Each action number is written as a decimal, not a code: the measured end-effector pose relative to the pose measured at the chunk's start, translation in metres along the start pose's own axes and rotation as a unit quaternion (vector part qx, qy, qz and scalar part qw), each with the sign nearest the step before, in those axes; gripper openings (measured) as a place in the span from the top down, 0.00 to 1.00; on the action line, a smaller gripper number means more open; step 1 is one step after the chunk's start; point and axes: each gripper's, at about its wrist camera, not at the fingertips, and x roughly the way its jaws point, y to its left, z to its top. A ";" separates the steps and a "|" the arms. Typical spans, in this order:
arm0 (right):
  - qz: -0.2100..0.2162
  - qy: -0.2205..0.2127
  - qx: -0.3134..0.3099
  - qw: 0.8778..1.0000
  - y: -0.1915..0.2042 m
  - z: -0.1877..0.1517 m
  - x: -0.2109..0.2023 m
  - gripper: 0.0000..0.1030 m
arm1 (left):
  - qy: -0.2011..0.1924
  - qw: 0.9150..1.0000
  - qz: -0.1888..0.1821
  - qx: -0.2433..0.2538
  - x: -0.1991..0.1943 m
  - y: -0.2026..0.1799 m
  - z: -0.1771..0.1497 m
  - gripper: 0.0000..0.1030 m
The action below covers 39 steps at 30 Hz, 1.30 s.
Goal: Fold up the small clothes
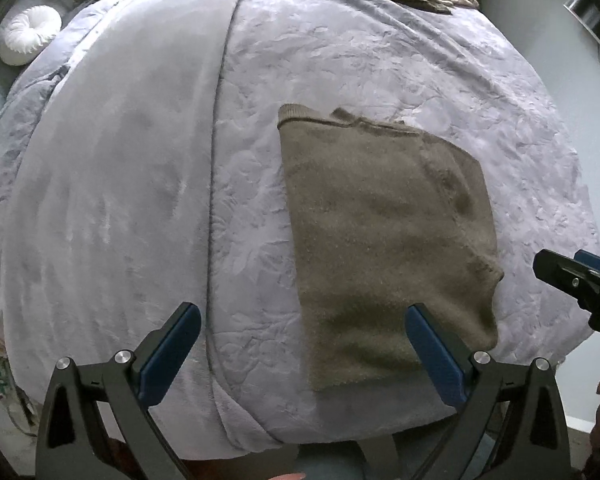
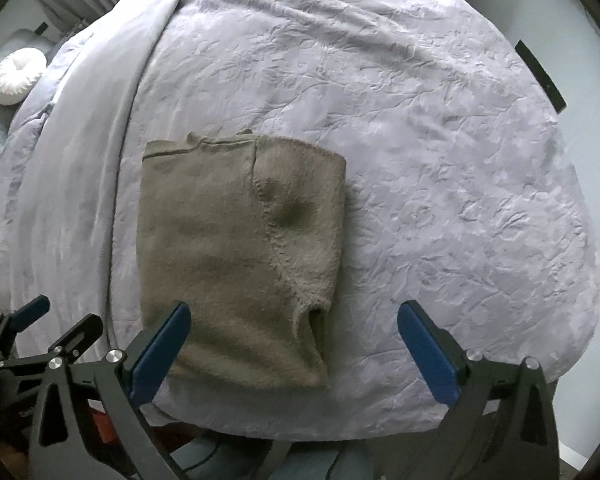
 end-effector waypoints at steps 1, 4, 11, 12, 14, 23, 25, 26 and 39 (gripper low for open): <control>0.000 0.001 0.000 1.000 0.000 0.000 0.000 0.00 | 0.000 1.000 0.001 -0.002 0.000 0.000 0.000 0.01; -0.004 0.002 0.001 1.000 0.003 -0.001 0.000 0.00 | 0.000 1.000 0.007 -0.005 0.000 0.000 0.001 0.01; -0.009 0.001 0.001 1.000 0.005 0.000 -0.001 0.00 | 0.000 1.000 0.019 -0.012 -0.001 0.001 0.003 0.01; -0.010 0.000 0.000 1.000 0.006 0.001 -0.001 0.00 | 0.001 1.000 0.020 -0.013 -0.001 0.002 0.003 0.01; -0.011 -0.001 0.001 1.000 0.005 0.002 -0.001 0.00 | 0.001 1.000 0.020 -0.015 -0.001 0.003 0.004 0.01; -0.013 0.000 0.002 1.000 0.005 0.003 -0.002 0.00 | 0.001 1.000 0.021 -0.016 0.000 0.004 0.005 0.01; -0.013 -0.001 0.001 1.000 0.005 0.003 -0.002 0.00 | 0.001 1.000 0.021 -0.017 0.000 0.004 0.005 0.01; -0.014 0.000 0.001 1.000 0.004 0.004 -0.002 0.00 | 0.002 1.000 0.021 -0.017 0.000 0.004 0.005 0.01; -0.014 0.001 0.000 1.000 0.004 0.004 -0.002 0.00 | 0.007 0.999 0.026 -0.020 0.003 0.007 0.005 0.01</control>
